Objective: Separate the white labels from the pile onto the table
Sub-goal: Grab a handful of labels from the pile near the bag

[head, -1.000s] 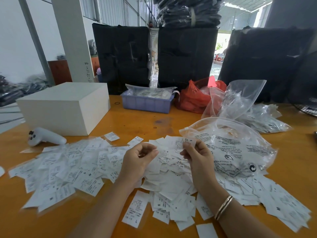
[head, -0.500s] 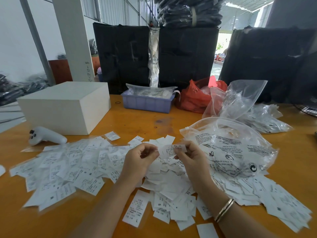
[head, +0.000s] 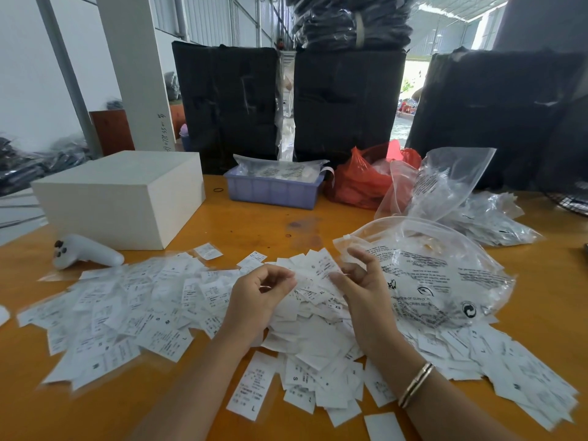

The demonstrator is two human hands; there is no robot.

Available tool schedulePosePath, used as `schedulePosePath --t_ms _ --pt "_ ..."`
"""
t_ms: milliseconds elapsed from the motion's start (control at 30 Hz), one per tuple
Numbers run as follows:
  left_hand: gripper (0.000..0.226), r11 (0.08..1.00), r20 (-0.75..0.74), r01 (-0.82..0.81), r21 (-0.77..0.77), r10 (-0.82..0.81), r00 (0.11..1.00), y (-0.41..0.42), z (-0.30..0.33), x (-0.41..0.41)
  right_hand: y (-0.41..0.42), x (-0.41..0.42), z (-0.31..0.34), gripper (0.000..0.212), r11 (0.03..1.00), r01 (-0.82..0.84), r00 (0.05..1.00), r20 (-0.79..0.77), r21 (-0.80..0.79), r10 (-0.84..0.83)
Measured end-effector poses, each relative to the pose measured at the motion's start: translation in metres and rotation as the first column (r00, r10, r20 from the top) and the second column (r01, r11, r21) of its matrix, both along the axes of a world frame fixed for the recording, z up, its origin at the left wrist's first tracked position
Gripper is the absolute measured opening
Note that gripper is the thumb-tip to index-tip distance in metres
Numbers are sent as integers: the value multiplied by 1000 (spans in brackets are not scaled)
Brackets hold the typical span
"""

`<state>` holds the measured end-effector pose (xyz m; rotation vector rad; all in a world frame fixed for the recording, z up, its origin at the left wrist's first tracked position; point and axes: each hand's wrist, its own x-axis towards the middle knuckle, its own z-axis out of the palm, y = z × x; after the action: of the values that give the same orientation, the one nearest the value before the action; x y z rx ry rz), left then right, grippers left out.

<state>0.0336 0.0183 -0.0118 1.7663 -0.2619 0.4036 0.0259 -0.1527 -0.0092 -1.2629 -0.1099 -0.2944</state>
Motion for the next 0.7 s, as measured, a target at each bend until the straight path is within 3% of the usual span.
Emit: schedulePosePath --t_ms 100,333,500,700 --pt "9 1000 -15 2 1 -2 1000 0 0 0 1 -2 1 24 988 58 998 46 -145 -52" --pt "9 1000 -66 7 2 -7 998 -1 -1 0 6 -5 2 39 938 129 985 151 -322 -83" --pt "8 1000 -88 24 -5 -24 996 -1 -1 1 7 -7 2 41 906 254 955 235 -339 -179" --pt "6 998 -86 39 -46 -43 995 0 -4 2 11 -11 2 42 837 272 931 351 -475 -104"
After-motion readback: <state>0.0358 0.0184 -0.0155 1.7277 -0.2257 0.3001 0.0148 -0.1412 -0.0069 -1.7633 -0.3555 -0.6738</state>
